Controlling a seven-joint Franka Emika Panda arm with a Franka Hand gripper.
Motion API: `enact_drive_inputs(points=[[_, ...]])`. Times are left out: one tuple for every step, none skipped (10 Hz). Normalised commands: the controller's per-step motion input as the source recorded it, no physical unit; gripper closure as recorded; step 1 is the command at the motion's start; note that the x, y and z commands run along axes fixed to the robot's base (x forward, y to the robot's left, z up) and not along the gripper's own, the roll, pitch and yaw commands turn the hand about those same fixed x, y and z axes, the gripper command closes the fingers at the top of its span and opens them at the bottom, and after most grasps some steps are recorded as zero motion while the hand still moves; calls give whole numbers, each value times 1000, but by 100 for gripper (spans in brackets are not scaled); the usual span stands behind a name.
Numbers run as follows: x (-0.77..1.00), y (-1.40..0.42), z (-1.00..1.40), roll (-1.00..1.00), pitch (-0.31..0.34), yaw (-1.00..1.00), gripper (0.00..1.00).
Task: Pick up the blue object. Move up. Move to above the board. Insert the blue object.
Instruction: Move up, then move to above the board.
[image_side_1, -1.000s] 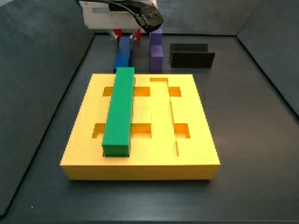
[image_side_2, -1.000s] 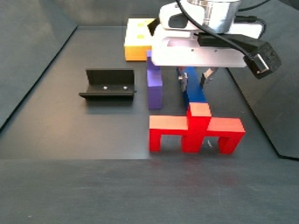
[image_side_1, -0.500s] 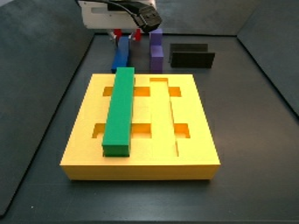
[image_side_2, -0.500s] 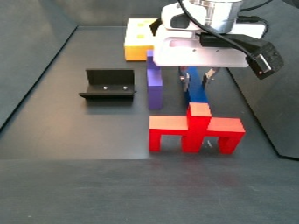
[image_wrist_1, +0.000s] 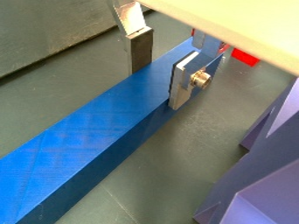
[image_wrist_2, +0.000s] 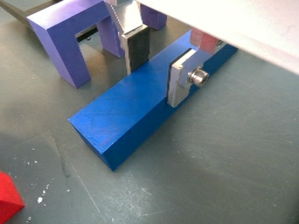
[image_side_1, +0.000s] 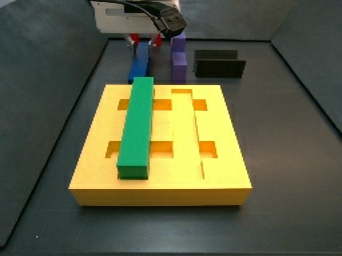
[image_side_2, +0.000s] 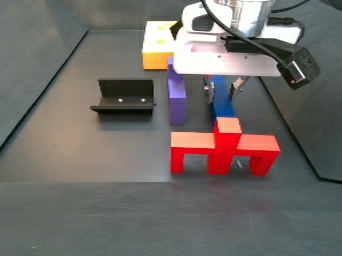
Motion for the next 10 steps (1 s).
enact_drive_inputs(points=[[0, 0, 833, 0, 0, 0, 100], [-38, -10, 771, -3, 38, -6, 100], [-48, 0, 546, 7, 64, -12, 100], [-22, 8, 353, 23, 53, -15, 100], [0, 0, 1400, 0, 0, 0, 100], [-22, -5, 1400, -3, 31, -3, 100], [-49, -2, 1400, 14, 46, -5, 100], [-38, 0, 1400, 30, 31, 3, 100], [18, 0, 1400, 34, 53, 6, 100], [19, -5, 1400, 15, 80, 5, 100]])
